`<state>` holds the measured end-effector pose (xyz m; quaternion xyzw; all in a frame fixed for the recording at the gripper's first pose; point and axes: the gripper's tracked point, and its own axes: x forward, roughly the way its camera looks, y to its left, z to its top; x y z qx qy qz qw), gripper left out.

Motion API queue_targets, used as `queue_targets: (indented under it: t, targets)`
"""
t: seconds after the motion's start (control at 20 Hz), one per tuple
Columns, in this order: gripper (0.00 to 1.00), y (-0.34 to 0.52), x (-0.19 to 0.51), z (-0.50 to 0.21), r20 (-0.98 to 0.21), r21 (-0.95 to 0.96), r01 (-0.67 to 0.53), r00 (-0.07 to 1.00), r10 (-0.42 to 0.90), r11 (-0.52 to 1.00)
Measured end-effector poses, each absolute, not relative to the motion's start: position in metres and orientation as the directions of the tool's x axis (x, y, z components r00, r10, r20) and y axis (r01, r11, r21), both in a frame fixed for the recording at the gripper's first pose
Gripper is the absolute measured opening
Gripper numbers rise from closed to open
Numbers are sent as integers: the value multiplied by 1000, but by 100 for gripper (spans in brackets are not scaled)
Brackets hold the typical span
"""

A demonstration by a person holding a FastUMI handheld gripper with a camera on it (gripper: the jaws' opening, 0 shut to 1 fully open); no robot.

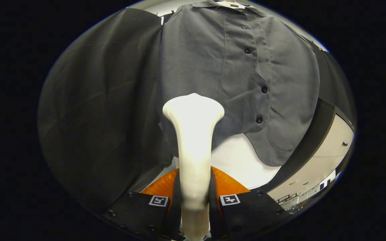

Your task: Iron the clothes twice with a garment steamer, once on the left side and once on the right side.

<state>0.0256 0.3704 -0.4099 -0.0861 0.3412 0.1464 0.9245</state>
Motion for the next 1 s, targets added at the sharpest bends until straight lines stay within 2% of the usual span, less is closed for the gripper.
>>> queue_targets:
  t: [0.4,0.65,1.0]
  targets:
    - [42,369,24,-292,-481,-10,-345,824,298,939]
    - [42,338,23,-224,-367,-23,-315,886,285,949]
    - [42,269,30,-163,-283,-39,-240,934,220,970]
